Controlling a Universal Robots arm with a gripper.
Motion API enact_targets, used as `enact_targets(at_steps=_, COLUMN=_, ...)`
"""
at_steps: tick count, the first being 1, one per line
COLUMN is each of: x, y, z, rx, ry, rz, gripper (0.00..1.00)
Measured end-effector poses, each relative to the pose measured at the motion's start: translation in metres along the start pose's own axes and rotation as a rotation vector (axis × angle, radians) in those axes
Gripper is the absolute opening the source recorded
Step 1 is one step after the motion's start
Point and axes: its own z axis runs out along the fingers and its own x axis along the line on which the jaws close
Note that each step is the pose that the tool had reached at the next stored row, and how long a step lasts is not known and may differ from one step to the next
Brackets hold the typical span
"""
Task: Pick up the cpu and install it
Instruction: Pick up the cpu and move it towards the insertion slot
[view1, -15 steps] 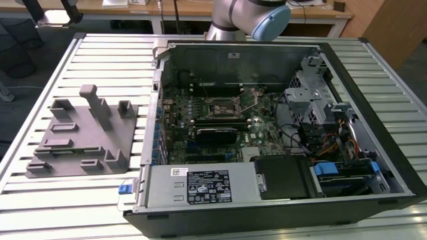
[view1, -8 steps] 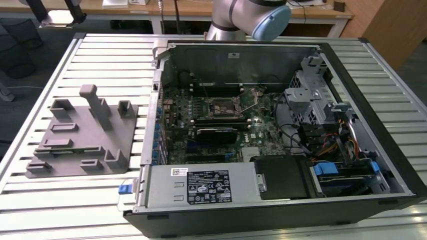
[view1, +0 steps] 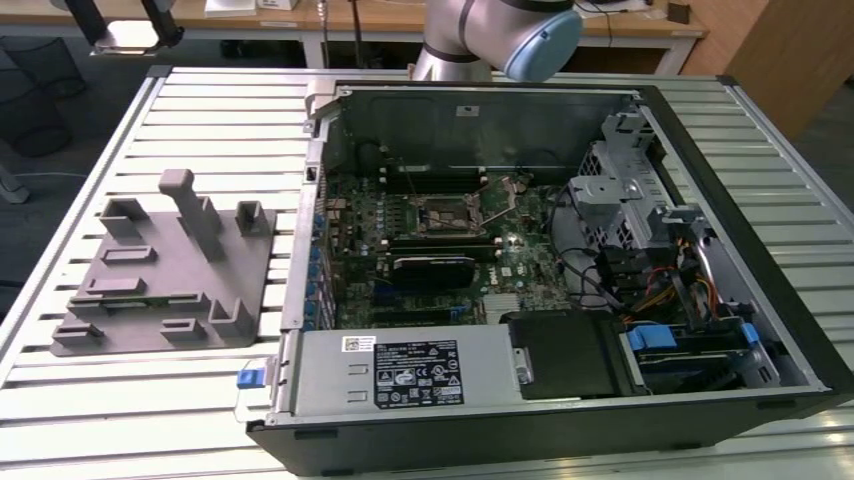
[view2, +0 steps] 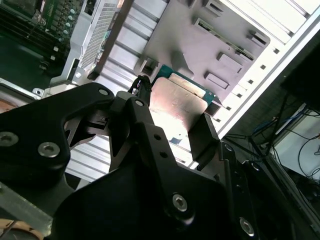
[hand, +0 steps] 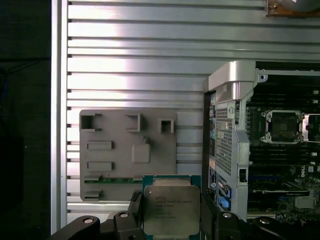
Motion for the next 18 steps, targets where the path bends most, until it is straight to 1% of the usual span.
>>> enact_targets(at_steps=7, x=-0.0067, y=0.0001, z=0.0002, rx=0.0000, ry=-0.0001, rz=0.000, gripper=0.54)
enact_targets(at_steps=10, x=-0.0109, y=0.0005, z=0.0003, rx=-0.0001, ry=-0.0001, rz=0.000, gripper=0.54)
enact_targets(at_steps=12, x=-0.0153, y=0.0014, z=0.0004, rx=-0.0001, ry=0.0000, rz=0.000, gripper=0.54)
enact_targets(at_steps=14, x=-0.0213, y=0.0026, z=0.0004, rx=0.0000, ry=0.0000, rz=0.000, gripper=0.54)
enact_targets(at_steps=16, x=-0.0283, y=0.0036, z=0.0007, rx=-0.0001, ry=-0.0001, rz=0.000, gripper=0.54)
enact_targets(at_steps=18, x=-0.0372, y=0.0042, z=0.0009, rx=-0.0001, ry=-0.0001, rz=0.000, gripper=0.54)
